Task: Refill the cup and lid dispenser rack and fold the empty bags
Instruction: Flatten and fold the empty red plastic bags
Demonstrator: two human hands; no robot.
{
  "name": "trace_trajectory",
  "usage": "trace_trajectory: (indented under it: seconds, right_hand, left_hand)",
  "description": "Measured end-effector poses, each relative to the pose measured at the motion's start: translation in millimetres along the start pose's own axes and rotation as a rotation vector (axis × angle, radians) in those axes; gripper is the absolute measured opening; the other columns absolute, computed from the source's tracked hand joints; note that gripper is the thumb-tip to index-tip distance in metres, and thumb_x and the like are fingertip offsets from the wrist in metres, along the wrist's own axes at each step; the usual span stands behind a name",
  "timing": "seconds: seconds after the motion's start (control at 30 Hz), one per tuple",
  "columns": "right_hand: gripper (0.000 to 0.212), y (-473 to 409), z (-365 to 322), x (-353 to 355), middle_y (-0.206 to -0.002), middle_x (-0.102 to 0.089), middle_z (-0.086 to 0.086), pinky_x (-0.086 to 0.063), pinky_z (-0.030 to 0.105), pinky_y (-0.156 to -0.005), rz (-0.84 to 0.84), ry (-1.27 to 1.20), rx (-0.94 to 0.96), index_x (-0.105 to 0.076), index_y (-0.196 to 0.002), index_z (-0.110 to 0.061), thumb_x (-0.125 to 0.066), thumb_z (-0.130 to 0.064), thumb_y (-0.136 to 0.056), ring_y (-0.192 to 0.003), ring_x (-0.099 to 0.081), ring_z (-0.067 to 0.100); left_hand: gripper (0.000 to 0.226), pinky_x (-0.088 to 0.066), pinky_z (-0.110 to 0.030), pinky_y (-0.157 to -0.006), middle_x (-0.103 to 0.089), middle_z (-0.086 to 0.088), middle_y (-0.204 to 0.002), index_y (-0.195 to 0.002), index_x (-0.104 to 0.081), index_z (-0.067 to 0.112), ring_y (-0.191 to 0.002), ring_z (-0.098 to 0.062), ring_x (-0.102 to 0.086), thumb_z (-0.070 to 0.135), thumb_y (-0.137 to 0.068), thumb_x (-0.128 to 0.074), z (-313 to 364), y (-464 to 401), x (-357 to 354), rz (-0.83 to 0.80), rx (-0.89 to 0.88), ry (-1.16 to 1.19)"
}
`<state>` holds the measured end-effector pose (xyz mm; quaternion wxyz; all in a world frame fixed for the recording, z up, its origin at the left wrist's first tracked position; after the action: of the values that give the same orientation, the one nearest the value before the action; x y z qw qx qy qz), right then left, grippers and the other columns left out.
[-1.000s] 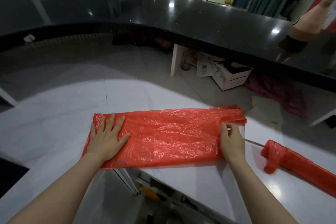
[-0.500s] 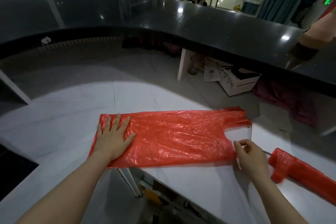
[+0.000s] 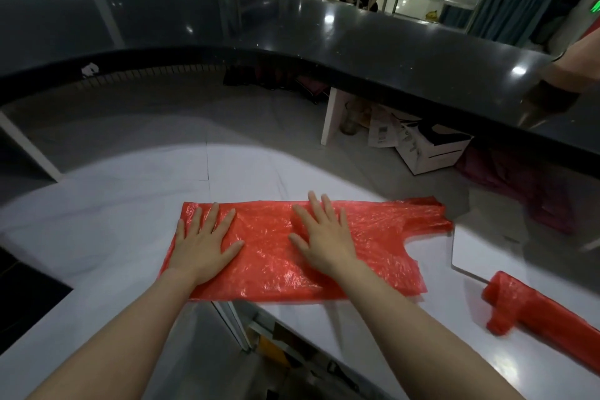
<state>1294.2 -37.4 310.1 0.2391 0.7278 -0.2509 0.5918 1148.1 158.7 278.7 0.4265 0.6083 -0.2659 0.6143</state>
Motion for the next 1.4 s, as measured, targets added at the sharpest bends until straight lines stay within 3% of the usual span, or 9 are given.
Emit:
trace_trajectory:
  seconds: [0.17,0.37,0.6,0.73,0.97,1.1,1.23,1.4]
  right_hand:
    - [0.074,3.2,62.6,-15.6,-0.162,0.006,-0.002,0.011,0.058,-0.112,-0.071,0.007,-0.243,-0.006,-0.15,-0.042,-0.013,-0.076,-0.085,-0.147,0.011,0.025]
    - [0.083,37.8,168.7,7.6,-0.161,-0.01,0.008,-0.003,0.055,-0.117,0.017,0.029,-0.521,-0.014,-0.151,-0.033,-0.004,-0.076,-0.081,-0.147,-0.004,0.028]
    - [0.074,34.0,168.9,14.1,-0.161,-0.008,0.008,0.003,0.062,-0.113,0.01,-0.001,-0.604,-0.016,-0.151,-0.032,-0.016,-0.071,-0.088,-0.147,0.002,0.03]
    - [0.069,26.3,147.7,21.4,-0.162,0.0,0.004,0.006,0.063,-0.111,0.059,0.04,-0.493,-0.014,-0.152,-0.031,-0.022,-0.065,-0.092,-0.147,0.011,0.027]
    - [0.066,10.9,95.4,18.3,-0.162,0.002,0.004,0.006,0.062,-0.112,0.03,0.027,-0.301,-0.017,-0.152,-0.031,-0.031,-0.06,-0.094,-0.147,0.01,0.026]
    - [0.067,2.9,60.5,12.6,-0.162,0.002,0.002,0.003,0.061,-0.112,0.003,0.022,-0.172,-0.016,-0.151,-0.033,-0.038,-0.058,-0.093,-0.148,0.01,0.025]
    - [0.071,0.8,40.2,8.2,-0.162,0.005,-0.001,0.003,0.059,-0.113,-0.011,-0.022,-0.075,-0.001,-0.151,-0.04,-0.036,-0.061,-0.093,-0.148,0.01,0.022]
    - [0.072,-1.1,55.0,10.2,-0.161,-0.008,0.0,0.002,0.062,-0.112,-0.037,0.045,-0.14,-0.009,-0.151,-0.037,-0.031,-0.068,-0.091,-0.148,0.0,0.024]
  left_hand:
    - [0.073,0.007,-0.051,-0.117,0.017,0.005,-0.16,-0.143,0.02,0.046,-0.147,-0.025,0.014,0.076,-0.086,-0.013,-11.5,4.7,-1.8,0.023,-0.019,-0.01]
    - [0.076,0.009,-0.049,-0.116,0.02,0.007,-0.158,-0.137,0.029,0.049,-0.147,-0.023,0.015,0.083,-0.074,0.004,-11.8,4.3,-2.2,0.039,-0.02,-0.012]
    - [0.079,0.009,-0.049,-0.117,0.019,0.007,-0.158,-0.14,0.026,0.047,-0.147,-0.023,0.015,0.082,-0.072,0.005,-10.1,3.4,-1.3,0.036,-0.004,-0.011]
    - [0.077,0.007,-0.05,-0.117,0.018,0.005,-0.159,-0.142,0.025,0.045,-0.147,-0.024,0.014,0.081,-0.078,0.002,-14.3,7.2,-0.1,0.041,0.023,-0.019]
    - [0.078,0.008,-0.051,-0.116,0.015,0.004,-0.16,-0.144,0.021,0.044,-0.147,-0.025,0.013,0.079,-0.077,-0.002,-46.3,30.7,-0.7,0.036,0.145,0.02]
    - [0.073,0.006,-0.052,-0.116,0.007,0.005,-0.161,-0.148,0.004,0.049,-0.148,-0.026,0.008,0.078,-0.084,-0.016,-54.3,42.2,1.1,0.044,0.157,0.059]
    - [0.082,0.015,-0.05,-0.114,-0.007,0.007,-0.161,-0.148,-0.01,0.048,-0.148,-0.024,0.005,0.081,-0.074,-0.005,-54.5,53.9,9.7,0.111,0.104,-0.02]
    - [0.084,0.01,-0.048,-0.117,-0.002,0.007,-0.161,-0.145,0.014,0.046,-0.148,-0.022,0.006,0.083,-0.072,-0.003,-55.8,62.8,10.7,0.127,0.098,0.046]
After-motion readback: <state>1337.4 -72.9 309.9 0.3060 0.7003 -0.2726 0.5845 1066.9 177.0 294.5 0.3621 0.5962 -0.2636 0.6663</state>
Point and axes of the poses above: each hand's wrist, its own y-axis away from the middle knuckle, its own x-axis out of the back of the hand, z = x × y, the point moved 5 cm from there along -y, towards the middle knuckle
